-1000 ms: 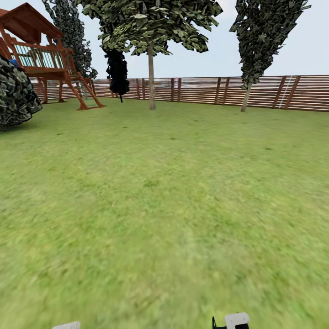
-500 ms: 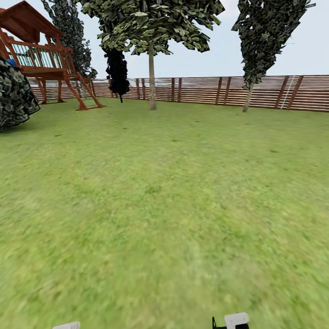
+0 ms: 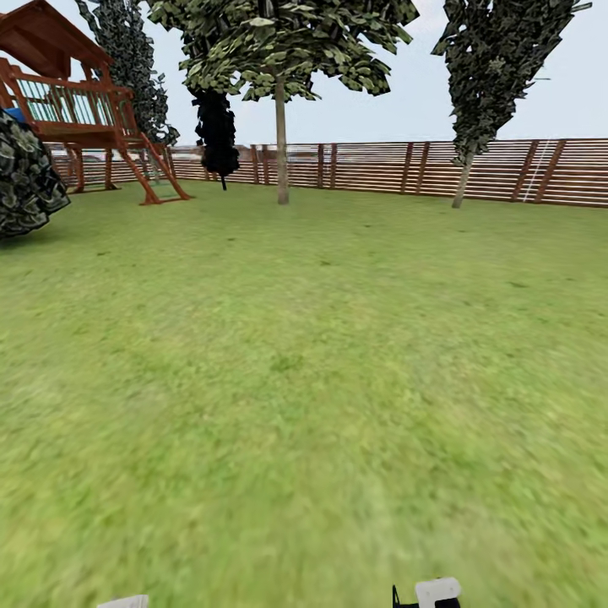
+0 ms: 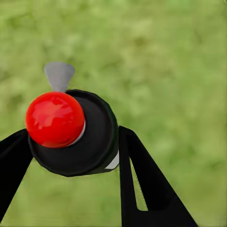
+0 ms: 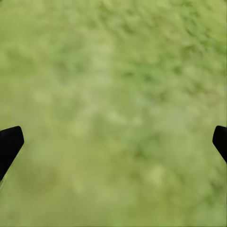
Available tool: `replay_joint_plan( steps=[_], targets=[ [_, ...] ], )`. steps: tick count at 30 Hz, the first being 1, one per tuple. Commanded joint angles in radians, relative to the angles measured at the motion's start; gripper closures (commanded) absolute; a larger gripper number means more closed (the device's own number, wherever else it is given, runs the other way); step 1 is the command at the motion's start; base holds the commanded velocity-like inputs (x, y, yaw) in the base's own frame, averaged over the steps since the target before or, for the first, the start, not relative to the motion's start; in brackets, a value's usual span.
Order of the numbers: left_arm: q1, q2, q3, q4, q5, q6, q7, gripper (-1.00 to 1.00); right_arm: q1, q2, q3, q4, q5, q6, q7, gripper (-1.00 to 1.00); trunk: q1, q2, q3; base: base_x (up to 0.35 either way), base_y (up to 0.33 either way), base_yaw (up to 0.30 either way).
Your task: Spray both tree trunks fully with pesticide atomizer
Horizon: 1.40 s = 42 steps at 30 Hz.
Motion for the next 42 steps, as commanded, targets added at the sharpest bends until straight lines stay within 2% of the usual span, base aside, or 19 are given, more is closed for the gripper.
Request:
replay_joint_plan(
  steps=[1, 42],
  targets=[
    [0.000, 0.000, 0.000, 0.000, 0.000, 0.000, 0.000, 1.00, 0.000, 0.000, 0.000, 0.000, 0.000, 0.000, 0.000, -1.00, 0.000, 0.000, 0.000, 0.338, 0.088, 0.000],
    [0.001, 0.002, 0.001, 0.000, 0.001, -0.002, 0.000, 1.00, 0.000, 0.000, 0.000, 0.000, 0.000, 0.000, 0.000, -1.00, 0.000, 0.000, 0.000, 0.338, 0.087, 0.000]
  ],
)
